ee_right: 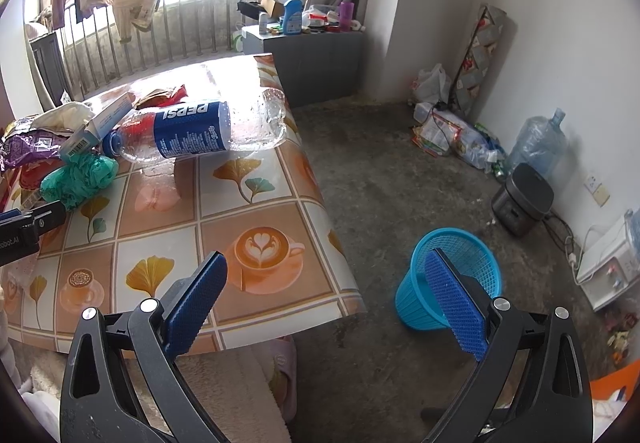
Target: Collect trash
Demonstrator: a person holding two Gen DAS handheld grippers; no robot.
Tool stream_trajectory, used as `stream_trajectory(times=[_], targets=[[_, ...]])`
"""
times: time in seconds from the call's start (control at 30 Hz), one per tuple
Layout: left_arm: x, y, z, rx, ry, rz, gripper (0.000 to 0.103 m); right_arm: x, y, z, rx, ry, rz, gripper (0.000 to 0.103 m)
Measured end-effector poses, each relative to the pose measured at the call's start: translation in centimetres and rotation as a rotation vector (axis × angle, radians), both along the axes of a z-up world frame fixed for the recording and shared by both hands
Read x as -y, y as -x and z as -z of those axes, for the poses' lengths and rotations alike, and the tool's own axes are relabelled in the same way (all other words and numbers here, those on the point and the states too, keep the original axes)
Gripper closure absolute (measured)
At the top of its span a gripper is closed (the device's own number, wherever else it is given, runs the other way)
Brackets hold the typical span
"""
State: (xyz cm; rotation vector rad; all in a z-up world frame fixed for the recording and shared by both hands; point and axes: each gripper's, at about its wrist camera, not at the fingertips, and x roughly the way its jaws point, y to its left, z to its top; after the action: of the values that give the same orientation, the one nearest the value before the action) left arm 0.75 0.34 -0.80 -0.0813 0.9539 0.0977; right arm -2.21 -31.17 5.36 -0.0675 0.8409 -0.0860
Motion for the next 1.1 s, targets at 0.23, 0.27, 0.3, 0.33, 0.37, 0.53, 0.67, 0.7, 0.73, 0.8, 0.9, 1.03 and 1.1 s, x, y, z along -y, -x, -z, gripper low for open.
stream_trajectory(times=[0.23, 0.27, 0.3, 0.33, 0.37, 0.53, 0.67, 0.7, 0.73, 0.8, 0.9, 1.03, 1.1], targets=[[-0.02, 0.17, 0.1, 0.0, -0.001, 0.001, 0.006, 0.01, -0.03, 0.0, 0.001, -0.001, 0.001, 0.008], [-0.02, 0.14, 0.12, 0.0, -0.001, 0.002, 0.006, -0.01, -0.03, 0.0, 0.002, -0.001, 0.001, 0.008], [-0.01, 0.13, 0.14, 0.0, -0.001, 0.001, 0.006, -0.05, -0.03, 0.0, 0.002, -0.002, 0.0, 0.008], [-0.03, 0.15, 0.16, 0.0, -0.002, 0.001, 0.006, -0.03, -0.02, -0.01, 0.002, -0.001, 0.0, 0.008], [-0.05, 0.14, 0.19, 0.0, -0.002, 0.002, 0.006, -0.01, -0.03, -0.01, 0.002, 0.0, 0.0, 0.008], [-0.07, 0.15, 0.17, 0.0, -0.003, 0.002, 0.006, 0.01, 0.0, -0.04, 0.001, -0.001, 0.001, 0.008], [-0.1, 0.09, 0.12, -0.001, -0.004, 0.001, 0.006, 0.09, 0.02, -0.05, 0.002, -0.002, -0.001, 0.008], [-0.14, 0.08, 0.12, -0.001, -0.005, 0.0, 0.006, 0.07, 0.03, -0.06, 0.002, -0.002, -0.001, 0.008], [-0.18, 0.12, 0.13, -0.002, -0.004, 0.0, 0.006, 0.08, 0.03, -0.06, 0.002, -0.002, -0.001, 0.008], [-0.14, 0.07, 0.11, 0.0, -0.005, 0.001, 0.006, 0.1, 0.03, -0.05, 0.002, -0.003, 0.0, 0.008], [-0.16, 0.03, 0.12, -0.002, -0.004, 0.002, 0.006, 0.12, 0.03, -0.03, 0.002, -0.002, 0.001, 0.008], [-0.17, 0.03, 0.12, -0.003, -0.004, 0.002, 0.006, 0.08, 0.01, -0.03, 0.002, -0.003, 0.001, 0.008], [-0.14, 0.03, 0.11, -0.002, -0.004, 0.001, 0.006, 0.11, 0.01, -0.03, 0.003, -0.002, 0.0, 0.008]])
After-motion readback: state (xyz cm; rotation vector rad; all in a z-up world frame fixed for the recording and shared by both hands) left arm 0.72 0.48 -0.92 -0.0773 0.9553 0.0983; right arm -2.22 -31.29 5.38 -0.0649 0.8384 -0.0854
